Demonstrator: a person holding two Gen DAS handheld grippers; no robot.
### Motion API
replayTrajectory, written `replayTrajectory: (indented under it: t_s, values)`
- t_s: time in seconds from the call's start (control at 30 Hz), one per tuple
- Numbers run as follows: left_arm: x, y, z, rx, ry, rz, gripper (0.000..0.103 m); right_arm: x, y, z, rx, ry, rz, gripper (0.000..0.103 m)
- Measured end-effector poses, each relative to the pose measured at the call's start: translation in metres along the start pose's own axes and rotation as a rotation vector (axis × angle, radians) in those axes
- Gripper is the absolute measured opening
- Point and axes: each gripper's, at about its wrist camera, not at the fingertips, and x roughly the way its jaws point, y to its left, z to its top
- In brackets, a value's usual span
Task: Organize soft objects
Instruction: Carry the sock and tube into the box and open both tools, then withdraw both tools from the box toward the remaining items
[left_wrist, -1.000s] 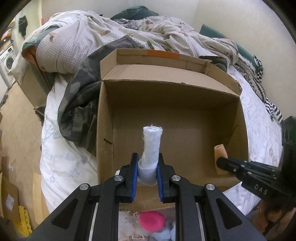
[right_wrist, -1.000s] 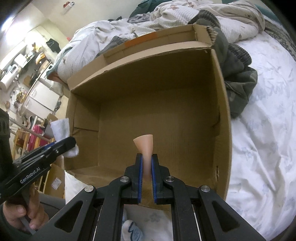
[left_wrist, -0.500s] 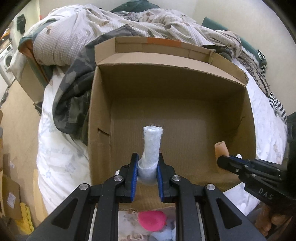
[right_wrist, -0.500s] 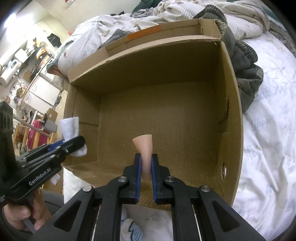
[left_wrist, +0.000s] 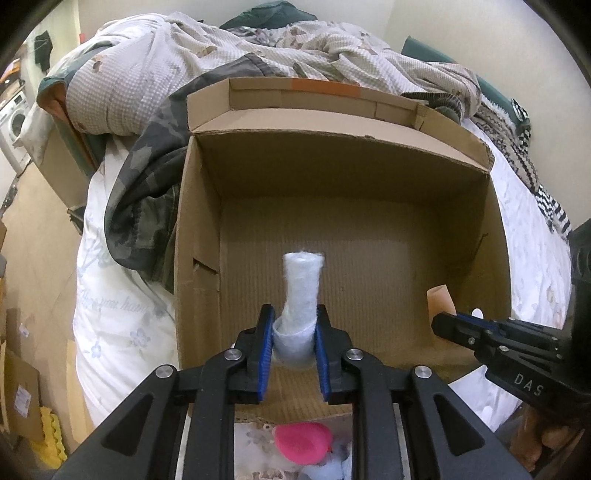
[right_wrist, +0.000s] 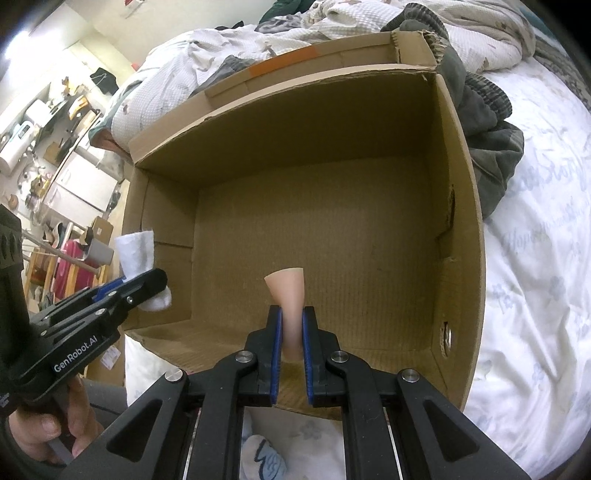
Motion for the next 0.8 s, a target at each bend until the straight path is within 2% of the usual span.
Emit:
replayTrajectory:
  t_s: [0.03, 0.1, 0.17, 0.2, 0.27, 0.37, 0.4, 0.43, 0.57, 0.8]
  values:
    - [0.000, -0.001, 0.000, 0.003, 0.002, -0.001, 0.022, 0.000, 0.000, 0.000, 0.002, 0.001, 0.001, 0.011]
    - [0.000, -0.002, -0.001, 0.011, 0.002, 0.003, 0.034, 0.001, -0.002, 0.000, 0.006, 0.003, 0.000, 0.011]
    - [-0.003, -0.003, -0.001, 0.009, -0.013, 0.015, 0.059, 0.001, -0.003, 0.001, 0.013, 0.004, 0.003, 0.011]
    - [-0.005, -0.003, -0.001, 0.006, -0.025, 0.020, 0.062, 0.001, -0.003, 0.001, 0.017, 0.004, 0.007, 0.013]
    - [-0.008, -0.002, 0.000, 0.002, -0.041, 0.023, 0.062, 0.000, -0.005, 0.001, 0.024, 0.001, 0.012, 0.020]
    - [-0.008, -0.001, 0.001, -0.002, -0.044, 0.029, 0.062, -0.001, -0.010, 0.002, 0.056, 0.001, 0.022, 0.039]
    - [-0.009, -0.001, 0.001, -0.004, -0.044, 0.032, 0.062, -0.003, -0.011, 0.002, 0.067, -0.004, 0.027, 0.062]
    - [-0.009, 0.000, 0.001, -0.006, -0.043, 0.033, 0.063, -0.005, -0.012, 0.002, 0.074, -0.014, 0.030, 0.078]
    - [-0.008, 0.002, 0.003, -0.017, -0.041, 0.042, 0.063, -0.016, -0.012, 0.005, 0.083, -0.073, 0.045, 0.080]
    - [-0.010, 0.007, 0.003, -0.034, -0.045, 0.047, 0.063, -0.022, -0.008, 0.006, 0.076, -0.117, 0.044, 0.103]
